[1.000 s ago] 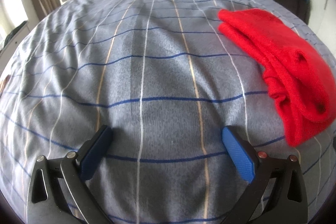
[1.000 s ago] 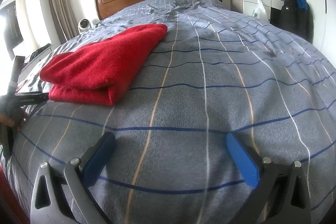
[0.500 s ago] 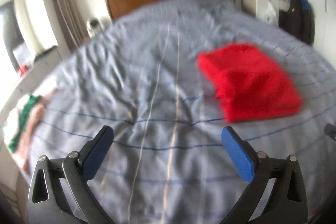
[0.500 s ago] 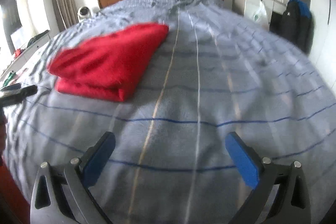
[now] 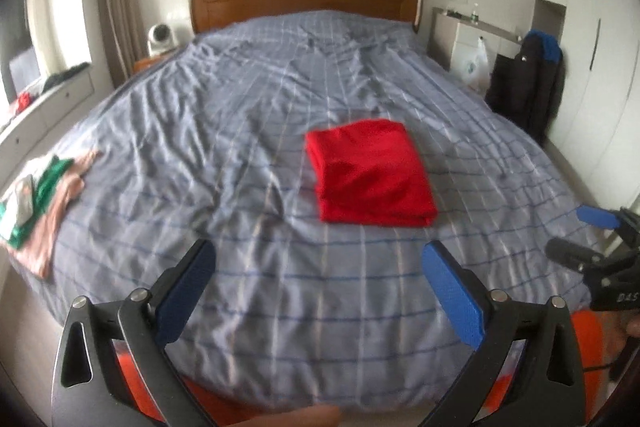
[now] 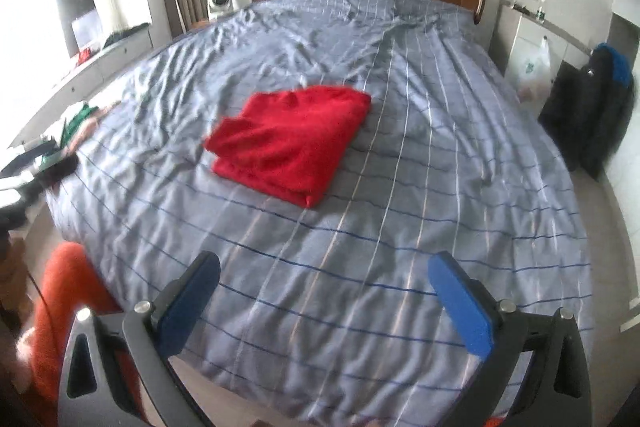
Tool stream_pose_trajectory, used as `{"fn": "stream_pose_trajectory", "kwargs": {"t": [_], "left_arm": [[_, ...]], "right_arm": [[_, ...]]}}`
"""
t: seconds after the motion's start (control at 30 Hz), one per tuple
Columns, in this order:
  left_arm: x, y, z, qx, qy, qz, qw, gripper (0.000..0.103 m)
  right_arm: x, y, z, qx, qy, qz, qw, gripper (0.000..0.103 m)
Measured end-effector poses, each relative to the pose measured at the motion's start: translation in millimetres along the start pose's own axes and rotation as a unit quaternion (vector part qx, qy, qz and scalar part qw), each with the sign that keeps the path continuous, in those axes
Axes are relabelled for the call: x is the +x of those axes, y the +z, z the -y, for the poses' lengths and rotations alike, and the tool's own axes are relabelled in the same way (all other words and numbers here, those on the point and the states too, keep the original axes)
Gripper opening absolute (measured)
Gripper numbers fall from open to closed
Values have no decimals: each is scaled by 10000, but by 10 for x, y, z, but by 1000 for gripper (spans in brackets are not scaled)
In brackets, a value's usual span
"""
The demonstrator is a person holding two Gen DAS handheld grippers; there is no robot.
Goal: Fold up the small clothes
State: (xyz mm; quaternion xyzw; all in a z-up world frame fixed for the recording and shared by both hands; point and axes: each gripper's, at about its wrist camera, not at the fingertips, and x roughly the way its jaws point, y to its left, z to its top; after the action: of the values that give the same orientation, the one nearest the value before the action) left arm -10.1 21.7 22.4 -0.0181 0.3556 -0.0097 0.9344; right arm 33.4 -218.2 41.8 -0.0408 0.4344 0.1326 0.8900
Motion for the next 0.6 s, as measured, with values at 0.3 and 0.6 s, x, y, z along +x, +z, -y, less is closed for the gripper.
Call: {"fn": "stream_pose_trajectory", "kwargs": {"t": [0.3,0.6], "left_arm": [[-92,-223,264,480,342,-36,9983,103],[6,-228,228,392,796,-92,9960,103]], "right_arm": [[-168,-226,-287,390,-343,154,9985,102],[-189,-278,-390,288,-808,171,9962,102]]}}
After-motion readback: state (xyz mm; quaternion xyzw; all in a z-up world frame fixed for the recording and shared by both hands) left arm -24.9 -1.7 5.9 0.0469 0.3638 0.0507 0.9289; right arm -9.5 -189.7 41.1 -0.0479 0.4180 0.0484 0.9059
